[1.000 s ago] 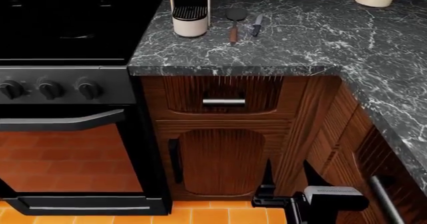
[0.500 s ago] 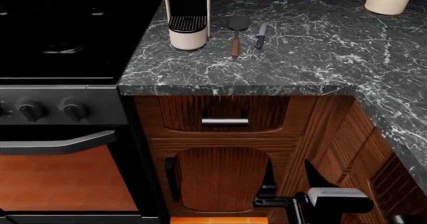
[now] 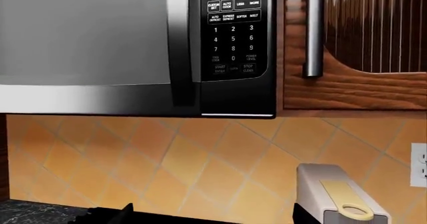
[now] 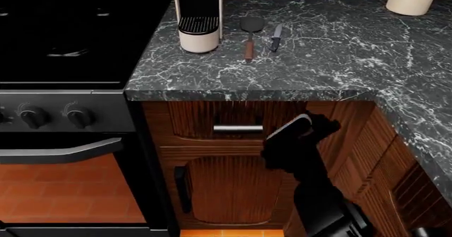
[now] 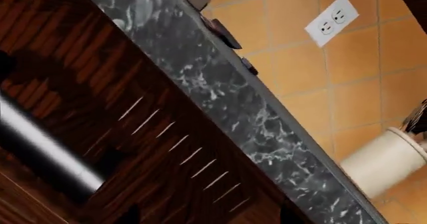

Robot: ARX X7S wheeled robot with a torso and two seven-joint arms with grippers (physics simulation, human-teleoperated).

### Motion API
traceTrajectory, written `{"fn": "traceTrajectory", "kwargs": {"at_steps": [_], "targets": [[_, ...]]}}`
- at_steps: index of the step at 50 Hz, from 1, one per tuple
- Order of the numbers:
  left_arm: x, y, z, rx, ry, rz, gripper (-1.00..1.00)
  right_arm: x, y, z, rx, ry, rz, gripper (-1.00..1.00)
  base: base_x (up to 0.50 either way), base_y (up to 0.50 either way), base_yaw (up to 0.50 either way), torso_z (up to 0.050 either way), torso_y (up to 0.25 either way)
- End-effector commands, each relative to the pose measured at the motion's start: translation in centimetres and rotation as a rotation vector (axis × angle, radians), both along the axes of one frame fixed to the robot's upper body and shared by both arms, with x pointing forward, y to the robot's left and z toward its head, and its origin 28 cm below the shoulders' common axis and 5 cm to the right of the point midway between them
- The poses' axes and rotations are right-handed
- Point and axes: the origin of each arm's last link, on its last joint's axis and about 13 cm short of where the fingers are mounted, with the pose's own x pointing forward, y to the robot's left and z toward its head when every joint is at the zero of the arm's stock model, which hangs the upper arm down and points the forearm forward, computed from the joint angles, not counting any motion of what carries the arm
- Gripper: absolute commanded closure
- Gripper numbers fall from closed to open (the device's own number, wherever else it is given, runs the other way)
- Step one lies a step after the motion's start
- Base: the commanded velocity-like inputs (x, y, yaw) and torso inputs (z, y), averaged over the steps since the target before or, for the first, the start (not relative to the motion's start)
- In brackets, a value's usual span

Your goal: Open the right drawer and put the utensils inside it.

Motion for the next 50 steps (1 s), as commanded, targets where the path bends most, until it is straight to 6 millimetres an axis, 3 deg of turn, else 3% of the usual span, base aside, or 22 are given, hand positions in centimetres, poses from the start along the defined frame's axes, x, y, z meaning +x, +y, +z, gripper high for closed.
{"fn": "traceTrajectory", "kwargs": {"at_steps": [1,17,35,45,50], "targets": [[0.1,0.0,-0.1,0.008,0.009,-0.004,-1.0,3.8,-1.0,3.0,-0.24,-0.016,-0.075,-1.0,0.0,0.0,0.0,0.0,0.0],[0.0,0.0,0.0,0.0,0.015,-0.013,-1.0,3.5,-0.8,2.8,-0.248,-0.002,-0.06,-1.0,0.0,0.0,0.0,0.0,0.0],[-0.1,-0.1,0.1,-0.007,0.017,-0.021,-1.0,-0.3,0.1,0.0,-0.256,0.062,-0.013,-1.0,0.0,0.0,0.0,0.0,0.0],[0.0,-0.1,0.0,-0.012,0.023,-0.017,-1.0,0.4,0.4,-0.4,-0.291,0.091,0.001,-1.0,0.0,0.0,0.0,0.0,0.0],[0.0,-0.1,0.0,-0.01,0.025,-0.019,-1.0,1.5,0.8,-0.5,-0.501,0.111,-0.013,-1.0,0.0,0.0,0.0,0.0,0.0]]}}
